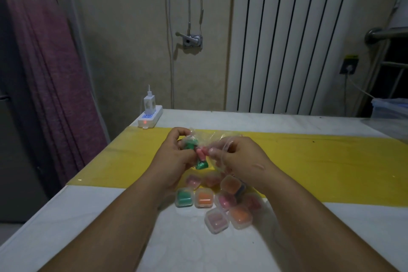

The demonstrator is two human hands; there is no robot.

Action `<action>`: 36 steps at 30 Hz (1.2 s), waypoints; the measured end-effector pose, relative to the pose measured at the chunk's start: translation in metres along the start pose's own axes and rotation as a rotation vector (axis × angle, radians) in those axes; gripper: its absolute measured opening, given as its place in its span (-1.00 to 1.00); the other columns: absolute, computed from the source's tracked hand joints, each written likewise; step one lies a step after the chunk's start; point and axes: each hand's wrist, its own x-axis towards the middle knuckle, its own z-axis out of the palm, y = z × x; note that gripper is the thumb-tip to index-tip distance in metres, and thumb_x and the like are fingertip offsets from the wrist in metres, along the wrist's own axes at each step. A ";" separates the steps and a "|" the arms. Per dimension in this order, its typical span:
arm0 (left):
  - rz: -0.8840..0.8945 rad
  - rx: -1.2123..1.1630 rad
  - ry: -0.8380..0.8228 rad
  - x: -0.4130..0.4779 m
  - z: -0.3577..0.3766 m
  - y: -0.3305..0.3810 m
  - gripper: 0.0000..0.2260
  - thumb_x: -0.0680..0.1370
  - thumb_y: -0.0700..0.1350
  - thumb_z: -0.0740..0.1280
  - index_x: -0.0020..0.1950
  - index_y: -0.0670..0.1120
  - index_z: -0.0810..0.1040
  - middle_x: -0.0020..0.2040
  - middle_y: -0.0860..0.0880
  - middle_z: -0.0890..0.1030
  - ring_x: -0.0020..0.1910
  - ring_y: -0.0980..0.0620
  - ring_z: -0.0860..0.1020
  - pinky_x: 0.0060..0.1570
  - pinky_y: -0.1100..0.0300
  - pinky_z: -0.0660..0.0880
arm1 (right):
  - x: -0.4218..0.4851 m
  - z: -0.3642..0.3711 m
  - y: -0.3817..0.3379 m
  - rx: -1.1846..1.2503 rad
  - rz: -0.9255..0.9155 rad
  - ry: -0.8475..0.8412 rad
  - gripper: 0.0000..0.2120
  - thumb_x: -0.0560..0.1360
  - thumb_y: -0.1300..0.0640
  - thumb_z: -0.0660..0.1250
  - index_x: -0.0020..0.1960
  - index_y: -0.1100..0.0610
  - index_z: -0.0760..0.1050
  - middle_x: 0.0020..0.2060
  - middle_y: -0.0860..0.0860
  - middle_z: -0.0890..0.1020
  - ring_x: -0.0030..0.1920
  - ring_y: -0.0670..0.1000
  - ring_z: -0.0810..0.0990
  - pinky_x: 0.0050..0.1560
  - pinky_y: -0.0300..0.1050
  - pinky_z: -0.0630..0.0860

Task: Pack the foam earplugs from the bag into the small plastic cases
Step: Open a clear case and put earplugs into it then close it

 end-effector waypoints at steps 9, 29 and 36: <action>-0.016 -0.108 -0.069 -0.004 0.001 0.002 -0.53 0.43 -0.52 0.22 0.27 -0.18 0.39 -0.26 -0.10 0.63 -0.27 0.02 0.63 -0.24 0.15 0.59 | -0.007 -0.007 -0.010 0.142 0.164 0.004 -0.49 0.64 -0.20 0.03 -0.04 0.08 0.64 -0.27 0.01 0.58 -0.35 -0.03 0.37 -0.36 -0.21 0.36; 0.026 0.009 -0.006 -0.002 0.003 0.001 -0.64 0.48 -0.40 0.36 0.19 -0.09 0.43 -0.08 -0.21 0.64 -0.21 -0.10 0.64 -0.22 0.10 0.62 | 0.002 -0.002 0.002 0.177 0.027 -0.020 -0.94 0.46 0.29 0.46 -0.07 0.22 0.65 -0.30 0.00 0.63 -0.34 -0.10 0.54 -0.37 -0.28 0.49; 0.018 0.031 -0.022 -0.002 0.004 0.001 -0.65 0.50 -0.34 0.38 0.22 -0.05 0.43 0.02 -0.24 0.64 -0.15 -0.12 0.65 -0.07 -0.01 0.62 | 0.002 0.003 0.004 0.143 0.023 -0.026 -0.98 0.45 0.24 0.47 -0.14 0.15 0.66 -0.13 0.18 0.71 -0.23 0.03 0.59 -0.14 0.03 0.58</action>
